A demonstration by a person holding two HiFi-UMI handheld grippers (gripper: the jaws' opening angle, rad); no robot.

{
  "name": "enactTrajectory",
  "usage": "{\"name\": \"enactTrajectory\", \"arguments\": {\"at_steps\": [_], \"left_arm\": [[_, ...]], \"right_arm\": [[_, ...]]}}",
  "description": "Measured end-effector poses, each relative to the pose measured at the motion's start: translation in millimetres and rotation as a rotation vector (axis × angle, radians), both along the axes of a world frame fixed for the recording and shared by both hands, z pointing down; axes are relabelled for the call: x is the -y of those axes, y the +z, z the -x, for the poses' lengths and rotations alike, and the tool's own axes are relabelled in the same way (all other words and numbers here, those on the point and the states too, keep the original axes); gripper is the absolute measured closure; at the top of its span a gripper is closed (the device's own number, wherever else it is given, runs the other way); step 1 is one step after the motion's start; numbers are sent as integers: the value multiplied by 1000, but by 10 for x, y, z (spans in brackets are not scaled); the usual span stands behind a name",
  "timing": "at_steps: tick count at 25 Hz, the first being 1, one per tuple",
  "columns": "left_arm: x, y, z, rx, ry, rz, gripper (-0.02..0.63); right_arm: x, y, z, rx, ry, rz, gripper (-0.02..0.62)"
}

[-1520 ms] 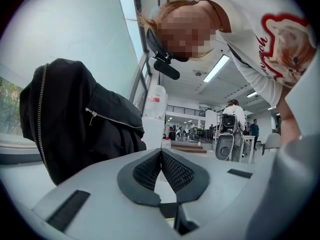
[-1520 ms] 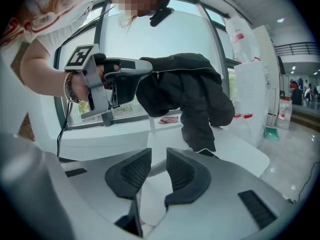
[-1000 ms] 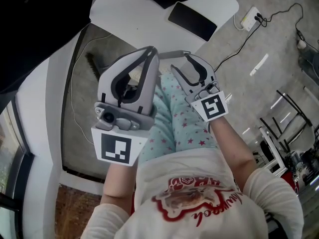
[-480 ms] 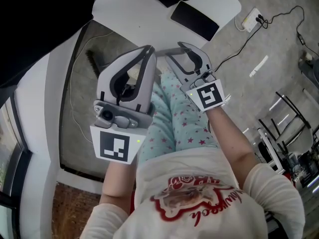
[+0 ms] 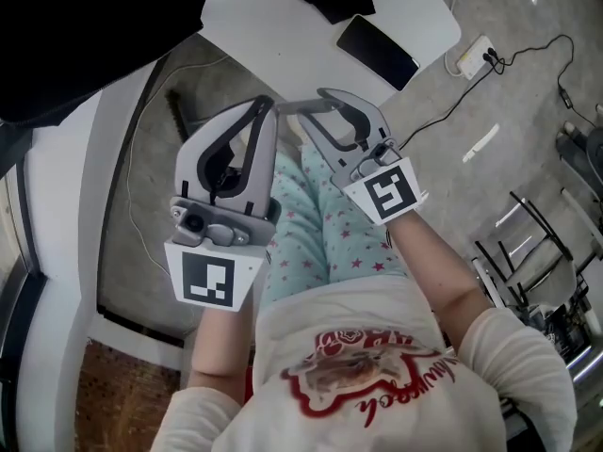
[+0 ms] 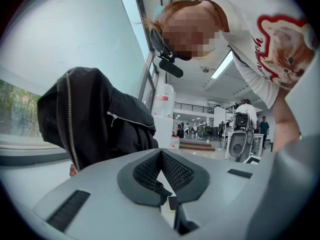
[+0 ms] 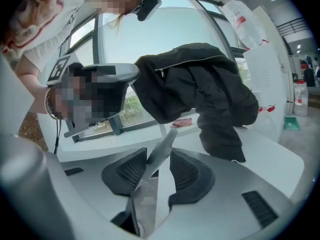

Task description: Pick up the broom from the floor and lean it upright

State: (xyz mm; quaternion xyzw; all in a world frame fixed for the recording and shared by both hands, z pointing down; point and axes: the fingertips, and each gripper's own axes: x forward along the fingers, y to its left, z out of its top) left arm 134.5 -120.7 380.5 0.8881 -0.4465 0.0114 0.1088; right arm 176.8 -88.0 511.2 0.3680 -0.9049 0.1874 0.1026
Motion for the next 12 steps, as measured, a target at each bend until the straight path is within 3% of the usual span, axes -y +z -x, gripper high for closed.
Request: {"name": "enactTrajectory", "arguments": {"at_steps": [12], "left_arm": [[-363,-300,1341,27,-349,-41,584]], "right_arm": [[-103,-769,1361,107,-292,-66,472]]}}
